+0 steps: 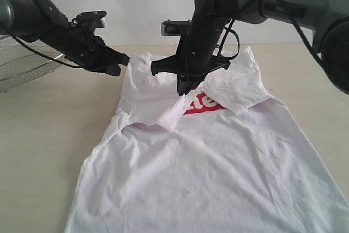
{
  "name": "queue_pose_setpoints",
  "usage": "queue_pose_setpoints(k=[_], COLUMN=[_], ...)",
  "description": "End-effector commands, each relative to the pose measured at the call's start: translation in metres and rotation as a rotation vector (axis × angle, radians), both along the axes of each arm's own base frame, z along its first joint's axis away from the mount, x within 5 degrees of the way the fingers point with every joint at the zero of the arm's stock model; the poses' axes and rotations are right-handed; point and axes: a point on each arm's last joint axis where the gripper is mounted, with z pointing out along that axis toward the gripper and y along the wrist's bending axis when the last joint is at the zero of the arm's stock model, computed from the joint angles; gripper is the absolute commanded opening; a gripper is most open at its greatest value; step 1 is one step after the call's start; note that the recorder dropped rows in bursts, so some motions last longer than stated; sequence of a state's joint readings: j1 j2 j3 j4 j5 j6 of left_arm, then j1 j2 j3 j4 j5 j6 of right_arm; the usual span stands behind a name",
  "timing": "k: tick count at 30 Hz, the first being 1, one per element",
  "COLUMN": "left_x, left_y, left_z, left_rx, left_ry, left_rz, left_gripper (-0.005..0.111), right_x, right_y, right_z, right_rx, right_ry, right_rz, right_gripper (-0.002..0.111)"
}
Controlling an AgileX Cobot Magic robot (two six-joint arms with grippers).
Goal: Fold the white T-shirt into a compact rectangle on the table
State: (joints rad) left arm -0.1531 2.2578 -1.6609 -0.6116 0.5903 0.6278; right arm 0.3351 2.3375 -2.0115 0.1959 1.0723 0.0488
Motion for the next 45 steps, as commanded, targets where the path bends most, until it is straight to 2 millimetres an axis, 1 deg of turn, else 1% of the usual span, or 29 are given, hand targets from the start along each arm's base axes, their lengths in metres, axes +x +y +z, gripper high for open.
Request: queue_pose_setpoints(k=[1,3,4,5,6,7,8,10,11,12,13,15,16,18,21,24,27,31,33,38,40,42,45], left_x=[0.001,0.001,0.001,0.001,0.001,0.001,0.000,-0.001,-0.003,-0.004,-0.006,-0.006,-0.006,-0.007,-0.008,-0.003,0.004,0.019,0.026,0.038,0.040,0.042,0.048], left_y=[-0.003,-0.003,-0.003,-0.003,-0.003,-0.003,-0.003,-0.004,-0.005,-0.005,-0.005,-0.007,-0.010,-0.016,-0.030,-0.039,-0.042,-0.040,-0.040,-0.042,-0.042,-0.039,-0.034], left_z=[0.001,0.001,0.001,0.001,0.001,0.001,0.001,0.000,0.000,-0.001,-0.001,-0.001,-0.001,0.002,0.008,0.008,0.007,0.002,0.000,-0.009,-0.007,-0.003,0.006], left_rx=[0.002,0.001,0.001,0.001,0.001,0.000,-0.001,-0.003,-0.004,-0.006,-0.008,-0.002,0.003,0.008,-0.025,-0.033,-0.045,-0.016,-0.010,0.038,0.067,0.114,0.130], left_ry=[-0.015,-0.015,-0.015,-0.015,-0.015,-0.009,-0.007,0.008,0.026,0.037,0.052,0.046,0.032,-0.002,-0.056,-0.104,-0.122,-0.187,-0.208,-0.228,-0.233,-0.254,-0.292], left_rz=[-0.001,0.000,0.000,0.000,0.000,-0.004,-0.005,-0.014,-0.029,-0.039,-0.048,-0.062,-0.080,-0.133,-0.197,-0.186,-0.174,-0.112,-0.107,-0.152,-0.187,-0.213,-0.218], left_gripper=[0.005,0.005,0.005,0.005,0.005,0.005,0.005,0.005,0.005,0.005,0.005,0.005,0.005,0.005,0.005,0.005,0.005,0.005,0.005,0.005,0.006,0.013,0.033], right_x=[-0.002,-0.001,-0.002,-0.003,-0.005,-0.007,-0.009,-0.009,-0.007,-0.004,-0.001,0.004,0.005,0.008,0.011,0.012,0.012,0.010,0.009,0.008,0.008,0.007,0.003], right_y=[-0.005,-0.004,-0.003,-0.002,-0.003,-0.005,-0.007,-0.017,-0.021,-0.025,-0.028,-0.033,-0.033,-0.039,-0.050,-0.060,-0.066,-0.065,-0.061,-0.059,-0.059,-0.059,-0.059], right_z=[-0.005,-0.010,-0.011,-0.011,-0.008,0.000,0.005,0.015,0.019,0.019,0.019,0.020,0.020,0.021,0.020,0.020,0.019,0.019,0.019,0.019,0.019,0.019,0.017], right_rx=[-0.036,-0.034,-0.026,-0.025,-0.029,-0.047,-0.068,-0.162,-0.214,-0.258,-0.302,-0.327,-0.326,-0.324,-0.300,-0.238,-0.218,-0.206,-0.161,-0.142,-0.145,-0.148,-0.149], right_ry=[0.044,0.043,0.055,0.062,0.067,0.065,0.065,0.032,-0.005,-0.031,-0.064,-0.104,-0.116,-0.130,-0.122,-0.085,-0.059,-0.041,-0.033,-0.036,-0.036,-0.028,0.020], right_rz=[0.013,0.044,0.061,0.071,0.078,0.088,0.095,0.109,0.116,0.128,0.142,0.142,0.141,0.131,0.113,0.093,0.085,0.104,0.118,0.136,0.148,0.161,0.172], right_gripper=[0.000,0.004,0.015,0.022,0.044,0.058,0.061,0.055,0.046,0.039,0.023,0.004,0.000,0.000,0.000,0.000,0.000,0.000,0.000,0.000,0.000,0.000,0.000])
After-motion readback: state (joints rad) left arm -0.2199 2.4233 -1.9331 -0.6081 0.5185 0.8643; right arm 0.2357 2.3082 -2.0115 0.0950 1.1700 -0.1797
